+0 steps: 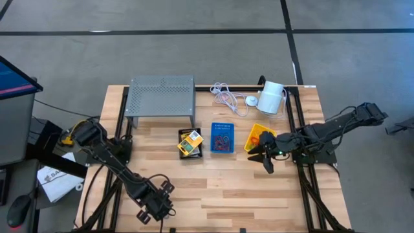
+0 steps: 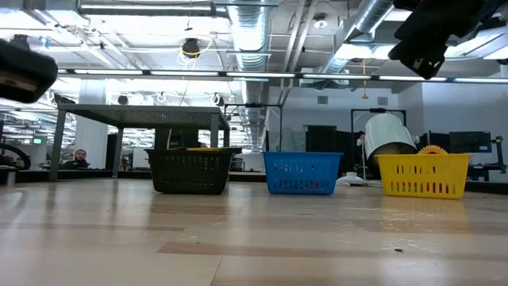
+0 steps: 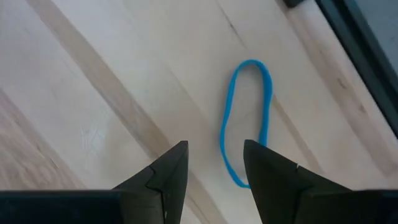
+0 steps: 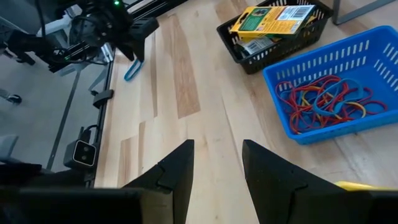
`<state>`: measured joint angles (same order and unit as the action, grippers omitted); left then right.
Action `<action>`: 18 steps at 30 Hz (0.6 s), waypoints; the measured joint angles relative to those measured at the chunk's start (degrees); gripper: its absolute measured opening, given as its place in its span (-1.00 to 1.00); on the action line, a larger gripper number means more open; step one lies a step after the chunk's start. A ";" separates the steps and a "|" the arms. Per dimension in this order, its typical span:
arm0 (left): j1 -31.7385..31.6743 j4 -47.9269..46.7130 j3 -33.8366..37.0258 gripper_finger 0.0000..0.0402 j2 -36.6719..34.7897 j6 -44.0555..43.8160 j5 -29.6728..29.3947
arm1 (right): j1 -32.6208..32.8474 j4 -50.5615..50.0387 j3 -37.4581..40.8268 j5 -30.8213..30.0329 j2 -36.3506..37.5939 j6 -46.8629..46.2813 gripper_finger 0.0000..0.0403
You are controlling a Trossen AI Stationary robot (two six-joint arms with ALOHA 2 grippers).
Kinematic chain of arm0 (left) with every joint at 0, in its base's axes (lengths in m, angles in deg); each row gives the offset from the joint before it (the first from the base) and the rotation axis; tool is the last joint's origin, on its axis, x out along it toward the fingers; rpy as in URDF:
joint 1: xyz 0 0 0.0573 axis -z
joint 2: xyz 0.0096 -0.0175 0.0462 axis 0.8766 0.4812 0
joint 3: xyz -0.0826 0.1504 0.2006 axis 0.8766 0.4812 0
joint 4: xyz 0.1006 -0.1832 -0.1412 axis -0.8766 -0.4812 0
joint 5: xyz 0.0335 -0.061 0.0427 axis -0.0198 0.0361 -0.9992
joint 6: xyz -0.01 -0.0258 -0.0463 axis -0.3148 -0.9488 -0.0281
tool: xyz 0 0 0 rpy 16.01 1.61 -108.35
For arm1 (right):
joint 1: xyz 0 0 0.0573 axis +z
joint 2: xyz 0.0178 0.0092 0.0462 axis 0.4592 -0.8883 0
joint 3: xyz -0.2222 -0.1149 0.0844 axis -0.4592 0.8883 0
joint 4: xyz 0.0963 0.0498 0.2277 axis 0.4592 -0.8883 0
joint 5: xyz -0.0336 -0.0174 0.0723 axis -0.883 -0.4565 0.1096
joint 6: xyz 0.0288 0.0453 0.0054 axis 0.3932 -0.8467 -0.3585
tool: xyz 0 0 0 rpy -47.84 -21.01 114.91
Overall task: Pick & Place Office Desk Supplies
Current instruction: Put the blue rubber band into the blue basket
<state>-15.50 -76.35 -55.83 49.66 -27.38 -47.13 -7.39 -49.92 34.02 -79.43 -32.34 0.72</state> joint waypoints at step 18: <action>3.34 9.62 5.24 -0.31 3.27 0.01 -1.10 | 0.33 -0.34 0.00 0.00 0.00 0.61 -0.34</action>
<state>-12.16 -66.73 -50.59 52.92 -27.37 -48.23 -7.07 -50.26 34.02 -79.43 -32.34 1.33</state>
